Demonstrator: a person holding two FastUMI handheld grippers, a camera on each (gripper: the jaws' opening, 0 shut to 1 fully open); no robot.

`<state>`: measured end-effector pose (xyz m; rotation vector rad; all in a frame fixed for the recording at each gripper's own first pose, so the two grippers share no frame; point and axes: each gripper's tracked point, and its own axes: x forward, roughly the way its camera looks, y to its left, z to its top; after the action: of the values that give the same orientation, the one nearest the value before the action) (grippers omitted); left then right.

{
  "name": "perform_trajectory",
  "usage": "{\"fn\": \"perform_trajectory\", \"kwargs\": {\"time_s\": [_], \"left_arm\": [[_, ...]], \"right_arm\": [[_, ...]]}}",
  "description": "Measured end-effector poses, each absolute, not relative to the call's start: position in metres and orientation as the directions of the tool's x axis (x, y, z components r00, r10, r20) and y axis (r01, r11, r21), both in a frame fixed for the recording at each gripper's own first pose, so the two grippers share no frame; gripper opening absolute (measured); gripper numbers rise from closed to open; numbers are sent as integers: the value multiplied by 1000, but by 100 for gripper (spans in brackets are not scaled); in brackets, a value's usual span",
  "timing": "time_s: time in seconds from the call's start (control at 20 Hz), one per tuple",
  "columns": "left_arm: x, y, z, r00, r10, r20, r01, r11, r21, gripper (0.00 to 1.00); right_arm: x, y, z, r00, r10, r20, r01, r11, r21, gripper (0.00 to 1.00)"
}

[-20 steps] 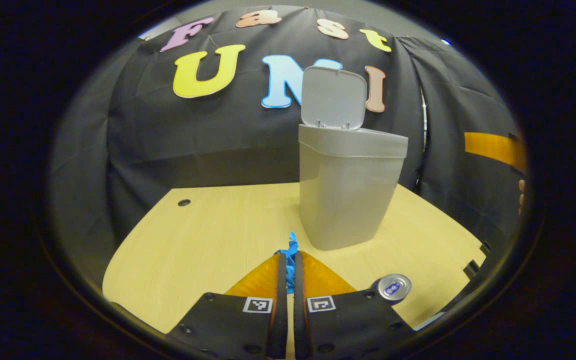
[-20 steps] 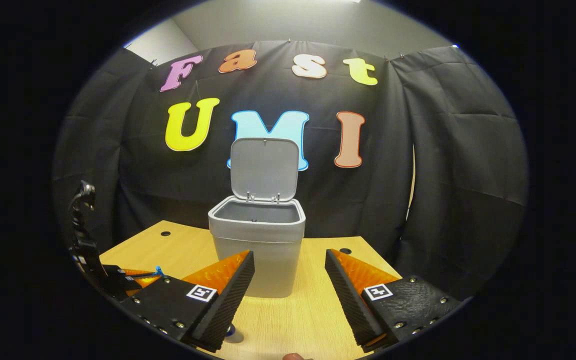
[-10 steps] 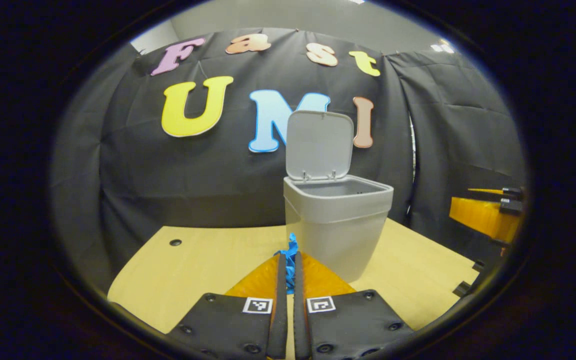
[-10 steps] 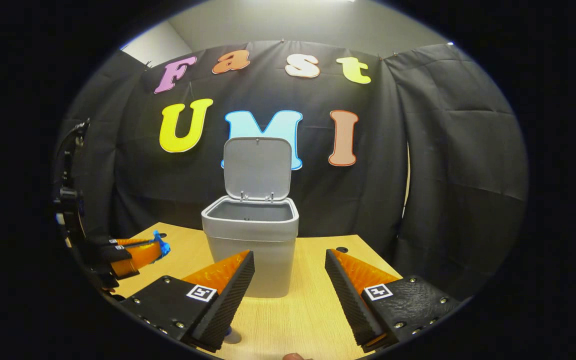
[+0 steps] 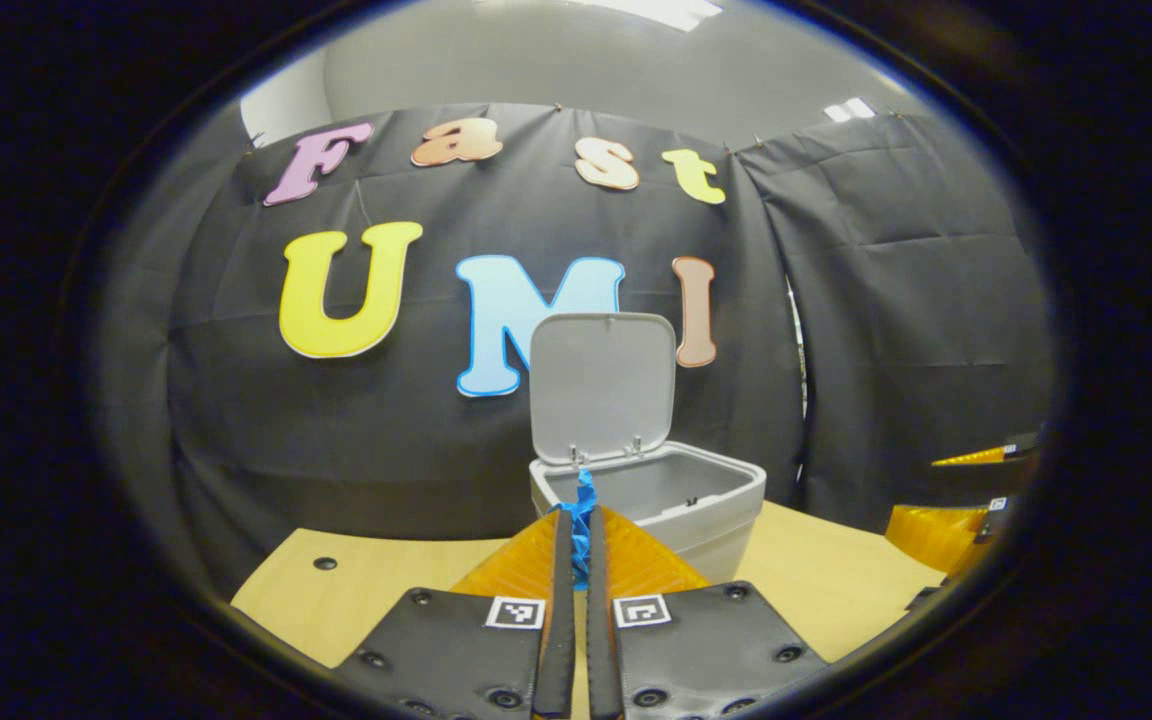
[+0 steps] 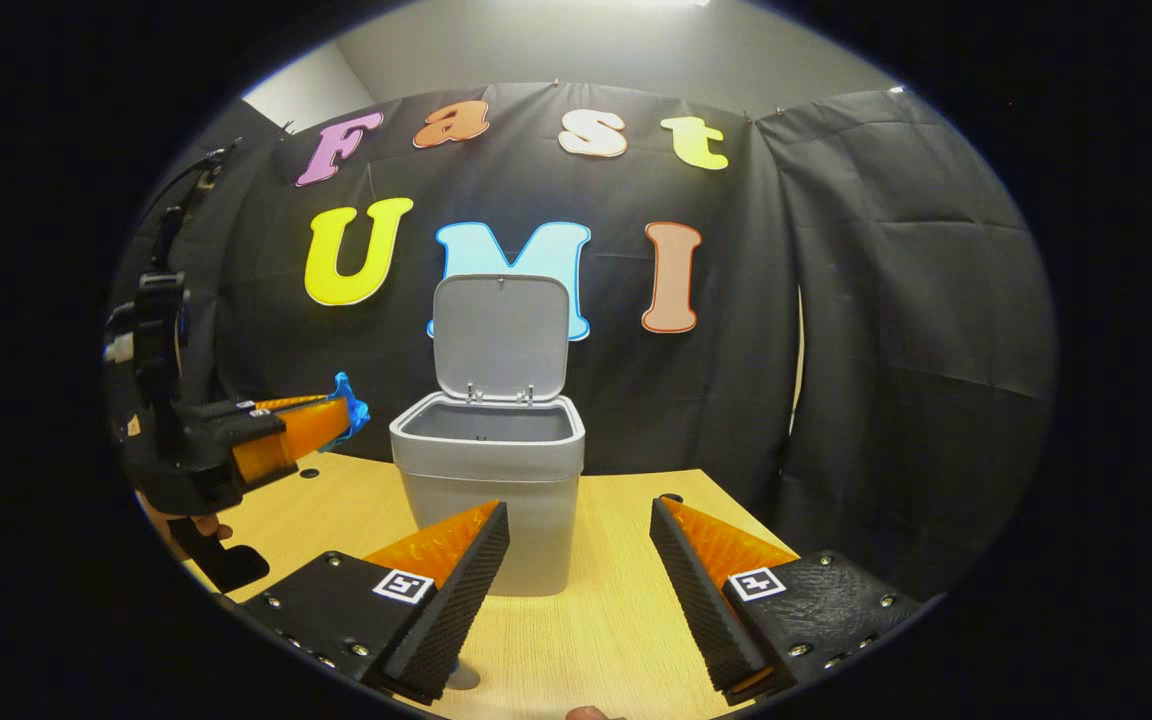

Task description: Press the lid of the desktop garbage bin to open it, pick up the crumpled paper on the desktop and throw it into the bin, then pick up the pop can on the desktop and drop it into the bin, and finally close the garbage bin lid.

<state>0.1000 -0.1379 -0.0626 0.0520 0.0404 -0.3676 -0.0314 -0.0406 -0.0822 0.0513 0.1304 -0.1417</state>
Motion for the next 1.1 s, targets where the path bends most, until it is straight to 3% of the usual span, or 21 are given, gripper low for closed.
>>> {"fn": "perform_trajectory", "kwargs": {"time_s": [0.3, 0.65, 0.85, 0.9, 1.1], "left_arm": [[132, -151, -54, 919, -393, -9, 393, 919, 33, 11], [168, -175, -80, 903, -426, -57, 427, 904, 4, 14], [182, -182, -89, 900, -428, -86, 431, 902, 17, 22], [183, -183, -89, 898, -430, -90, 433, 901, 21, 30], [188, -189, -99, 891, -438, -121, 444, 896, 28, 34]], "right_arm": [[-49, -61, -88, 959, -232, -162, 240, 970, 31, 92], [-68, -72, -91, 940, -288, -184, 294, 956, 8, 89], [-68, -71, -91, 940, -287, -186, 293, 956, 8, 92], [-68, -71, -90, 941, -285, -186, 291, 957, 9, 92], [-65, -69, -89, 943, -280, -181, 286, 958, 8, 92]]}}
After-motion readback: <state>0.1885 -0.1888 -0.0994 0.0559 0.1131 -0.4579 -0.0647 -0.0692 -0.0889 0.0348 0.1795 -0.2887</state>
